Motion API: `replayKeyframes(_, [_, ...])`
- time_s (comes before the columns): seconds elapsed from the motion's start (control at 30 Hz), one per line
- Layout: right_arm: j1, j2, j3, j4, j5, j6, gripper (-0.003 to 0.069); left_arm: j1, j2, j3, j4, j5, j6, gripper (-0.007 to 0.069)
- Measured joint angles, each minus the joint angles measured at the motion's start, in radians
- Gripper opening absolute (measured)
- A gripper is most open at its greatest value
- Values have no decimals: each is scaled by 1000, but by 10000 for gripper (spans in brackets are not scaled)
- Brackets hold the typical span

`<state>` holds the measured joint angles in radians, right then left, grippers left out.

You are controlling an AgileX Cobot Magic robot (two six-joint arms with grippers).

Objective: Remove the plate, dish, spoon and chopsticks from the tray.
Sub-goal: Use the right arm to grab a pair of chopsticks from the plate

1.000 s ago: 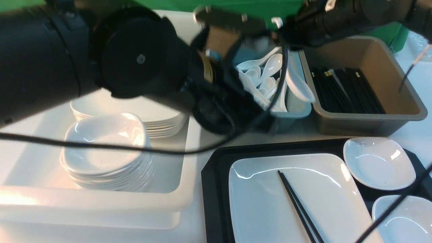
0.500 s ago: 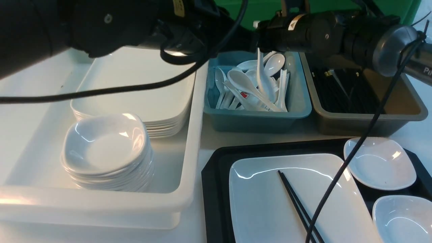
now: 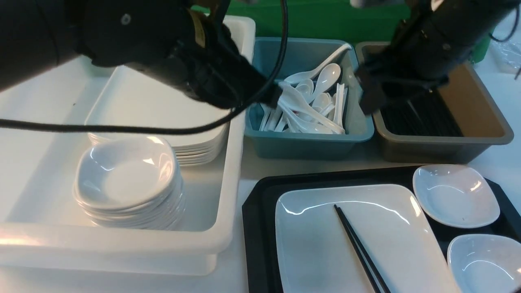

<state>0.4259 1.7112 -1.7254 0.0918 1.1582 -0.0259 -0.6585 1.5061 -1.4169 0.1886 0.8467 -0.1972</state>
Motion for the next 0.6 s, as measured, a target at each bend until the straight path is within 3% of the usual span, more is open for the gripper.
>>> replayKeyframes(0.17, [126,-51,262,-37,-10,38,507,0,0,0,-160,187,231,1])
replayKeyframes(0.33, [198,-49,508,-49,-193,67,591,-7,0,11,-403,273,417,1])
replayKeyframes(0.6, [154,-5,664,-65,-341,120,591,-122,0,86,-433,284,483,1])
